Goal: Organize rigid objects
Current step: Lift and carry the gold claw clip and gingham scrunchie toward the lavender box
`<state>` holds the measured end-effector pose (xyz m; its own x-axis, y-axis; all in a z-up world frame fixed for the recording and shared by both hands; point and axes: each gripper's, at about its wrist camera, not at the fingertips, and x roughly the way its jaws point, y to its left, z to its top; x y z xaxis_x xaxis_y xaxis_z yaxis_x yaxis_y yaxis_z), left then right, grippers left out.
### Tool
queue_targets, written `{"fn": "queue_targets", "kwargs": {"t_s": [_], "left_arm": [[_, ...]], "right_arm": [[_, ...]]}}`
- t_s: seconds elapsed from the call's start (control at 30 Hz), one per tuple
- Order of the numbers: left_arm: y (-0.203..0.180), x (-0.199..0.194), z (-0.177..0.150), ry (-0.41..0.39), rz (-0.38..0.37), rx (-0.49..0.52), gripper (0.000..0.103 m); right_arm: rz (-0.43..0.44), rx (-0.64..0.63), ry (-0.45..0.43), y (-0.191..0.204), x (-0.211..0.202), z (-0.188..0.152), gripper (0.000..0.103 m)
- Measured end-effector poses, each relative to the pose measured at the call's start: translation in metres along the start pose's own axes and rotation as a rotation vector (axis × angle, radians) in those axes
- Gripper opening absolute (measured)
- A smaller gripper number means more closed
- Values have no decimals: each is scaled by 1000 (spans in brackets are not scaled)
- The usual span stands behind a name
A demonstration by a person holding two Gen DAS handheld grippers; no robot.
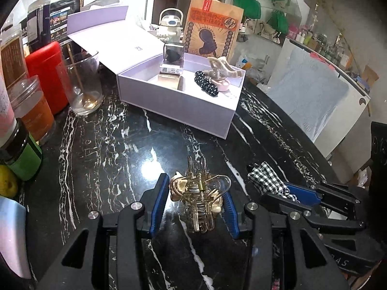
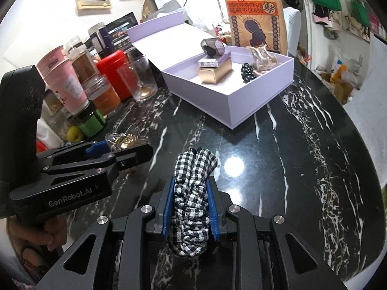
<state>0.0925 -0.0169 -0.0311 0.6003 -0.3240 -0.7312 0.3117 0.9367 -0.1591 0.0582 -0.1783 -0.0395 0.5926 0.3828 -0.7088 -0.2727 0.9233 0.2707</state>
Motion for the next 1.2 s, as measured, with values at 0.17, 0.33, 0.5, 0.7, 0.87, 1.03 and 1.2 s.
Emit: {"fn": "queue_targets", "kwargs": {"t_s": [0.17, 0.33, 0.5, 0.7, 0.87, 1.03, 1.2], "left_arm": [[-2, -12, 10, -32, -17, -4, 42], [-7, -21, 22, -66, -16, 20, 42], [-11, -25, 36, -86, -28, 36, 42], [-16, -27, 54, -109, -37, 55, 42], [-22, -26, 70, -123, -45, 76, 42], [-27, -25, 83, -137, -57, 89, 42], [-28, -23, 100, -154, -53, 101, 42]], "right_arm": [[4, -3, -22, 4, -14, 6, 25], [3, -1, -48, 5, -24, 12, 25], [4, -4, -68, 4, -31, 23, 25], [-8, -27, -98, 1, -38, 42, 25], [-26, -37, -124, -4, -41, 58, 25], [-16, -55, -123, -6, -41, 69, 25], [-4, -74, -124, -7, -38, 83, 25]]}}
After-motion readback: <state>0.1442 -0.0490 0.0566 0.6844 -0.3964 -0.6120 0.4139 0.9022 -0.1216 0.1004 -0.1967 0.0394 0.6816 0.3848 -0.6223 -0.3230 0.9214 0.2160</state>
